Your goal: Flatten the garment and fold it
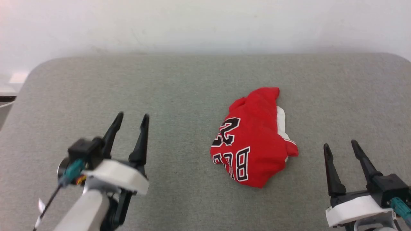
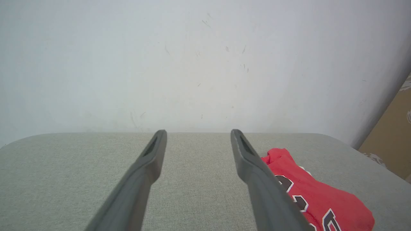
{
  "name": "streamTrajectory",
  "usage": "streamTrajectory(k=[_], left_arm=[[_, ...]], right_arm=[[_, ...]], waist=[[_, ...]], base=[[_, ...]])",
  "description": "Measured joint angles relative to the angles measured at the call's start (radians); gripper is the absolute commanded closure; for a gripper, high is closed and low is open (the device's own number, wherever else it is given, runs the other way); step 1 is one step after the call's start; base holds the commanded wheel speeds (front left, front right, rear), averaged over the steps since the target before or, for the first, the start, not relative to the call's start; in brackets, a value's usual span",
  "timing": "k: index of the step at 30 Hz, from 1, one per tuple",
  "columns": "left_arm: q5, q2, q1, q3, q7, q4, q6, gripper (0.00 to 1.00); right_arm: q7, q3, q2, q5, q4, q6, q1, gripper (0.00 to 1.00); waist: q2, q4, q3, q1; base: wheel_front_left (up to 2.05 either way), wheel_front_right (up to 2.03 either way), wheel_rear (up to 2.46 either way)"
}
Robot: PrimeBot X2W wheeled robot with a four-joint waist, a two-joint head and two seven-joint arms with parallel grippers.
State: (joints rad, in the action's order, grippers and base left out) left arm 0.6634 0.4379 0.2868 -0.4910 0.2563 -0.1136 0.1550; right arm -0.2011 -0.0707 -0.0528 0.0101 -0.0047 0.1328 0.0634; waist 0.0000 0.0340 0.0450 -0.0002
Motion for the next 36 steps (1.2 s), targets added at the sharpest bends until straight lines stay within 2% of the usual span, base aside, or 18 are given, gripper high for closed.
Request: streamTrajectory(k=[4,11,15,20,23,27,31,36], left_arm=[[-0.073,-0.05,-0.132,0.084,0.001,0.065,0.03,0.0],[-0.199,-0.159,-0.301,0.15,0.001,0.088,0.03,0.0],[-0.284,-0.186,-0.33,0.16,0.001,0.088,0.006,0.0],[-0.332,-0.217,-0.33,0.18,0.001,0.082,-0.033,0.0],[-0.367,-0.229,-0.327,0.177,0.001,0.068,-0.053,0.0],[-0.388,-0.266,-0.314,0.177,0.001,0.055,-0.074,0.0],[-0.411,-0.306,-0.291,0.18,0.001,0.046,-0.094,0.0],[-0.428,-0.34,-0.263,0.192,0.001,0.036,-0.122,0.0]], right_arm=[[0.003,0.003,0.0,0.003,0.005,0.0,0.014,0.0],[0.007,0.008,0.0,0.021,0.018,0.0,0.045,0.0],[0.01,0.014,0.0,0.022,0.017,0.0,0.045,0.0],[0.037,0.026,-0.008,0.005,0.006,0.0,0.044,0.0],[0.104,0.064,-0.071,0.035,0.006,0.0,0.03,0.0],[0.294,0.121,-0.193,0.131,0.017,0.0,-0.054,0.0],[0.493,0.158,-0.315,0.179,0.056,0.0,-0.179,0.0],[0.707,0.214,-0.399,0.27,0.165,0.0,-0.315,0.0]], waist=[[0.0,0.023,-0.027,0.0],[0.0,0.047,-0.064,0.0001],[0.0,0.057,-0.057,0.0001],[0.0,0.072,-0.038,0.0003],[0.0,0.087,-0.022,0.0002],[0.0,0.111,0.011,0.0003],[0.0,0.144,0.049,0.0004],[0.0,0.197,0.097,0.0005]], base=[[0.0,0.0,0.0],[0.0,0.0,0.0],[0.0,0.0,0.0],[0.0,0.0,0.0],[0.0,0.0,0.0],[0.0,0.0,0.0],[0.0,0.0,0.0],[0.0,0.0,0.0]])
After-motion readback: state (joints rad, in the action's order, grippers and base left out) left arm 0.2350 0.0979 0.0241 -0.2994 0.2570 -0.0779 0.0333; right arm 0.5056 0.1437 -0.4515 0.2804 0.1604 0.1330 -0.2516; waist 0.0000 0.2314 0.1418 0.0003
